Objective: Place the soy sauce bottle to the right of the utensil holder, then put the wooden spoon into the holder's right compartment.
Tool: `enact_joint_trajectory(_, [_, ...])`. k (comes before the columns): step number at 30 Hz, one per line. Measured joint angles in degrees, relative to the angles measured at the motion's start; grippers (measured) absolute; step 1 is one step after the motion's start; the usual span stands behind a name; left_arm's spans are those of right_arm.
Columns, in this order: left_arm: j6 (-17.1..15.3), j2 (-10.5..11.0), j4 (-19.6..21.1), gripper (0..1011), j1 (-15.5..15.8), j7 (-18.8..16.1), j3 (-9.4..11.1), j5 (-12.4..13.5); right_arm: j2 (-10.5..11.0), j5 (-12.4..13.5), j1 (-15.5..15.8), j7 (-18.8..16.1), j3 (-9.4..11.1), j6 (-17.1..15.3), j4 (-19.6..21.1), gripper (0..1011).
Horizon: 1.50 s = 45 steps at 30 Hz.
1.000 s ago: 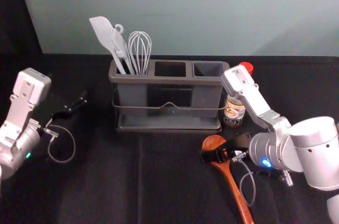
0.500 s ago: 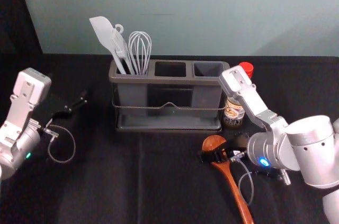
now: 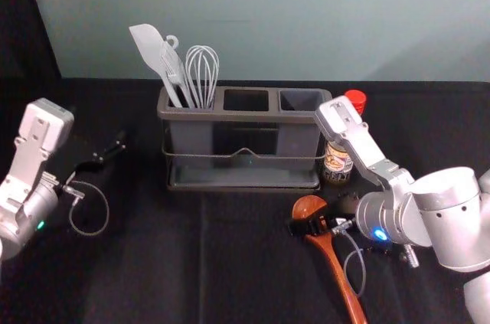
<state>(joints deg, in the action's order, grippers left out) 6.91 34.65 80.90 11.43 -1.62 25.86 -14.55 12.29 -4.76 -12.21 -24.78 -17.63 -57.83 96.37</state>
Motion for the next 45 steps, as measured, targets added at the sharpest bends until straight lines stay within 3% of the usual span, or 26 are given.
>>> enact_joint_trajectory(22, [0.0, 0.0, 0.0, 1000, 0.0, 0.0, 0.0, 0.0, -1.1, -2.3, 0.5, -1.8, 0.8, 1.4, -0.7, 1003])
enact_joint_trajectory(30, [0.0, 0.0, 0.0, 1000, 0.0, 0.0, 0.0, 0.0, -1.4, -3.4, 0.6, -2.2, 0.8, 1.6, -1.1, 848])
enact_joint_trajectory(33, [0.0, 0.0, 0.0, 1000, 0.0, 0.0, 0.0, 0.0, -1.5, -3.9, 0.6, -2.3, 0.8, 1.5, -1.0, 841])
enact_joint_trajectory(45, [0.0, 0.0, 0.0, 1000, 0.0, 0.0, 0.0, 0.0, -0.8, -4.4, 4.3, -3.9, 2.9, 1.1, 7.1, 841])
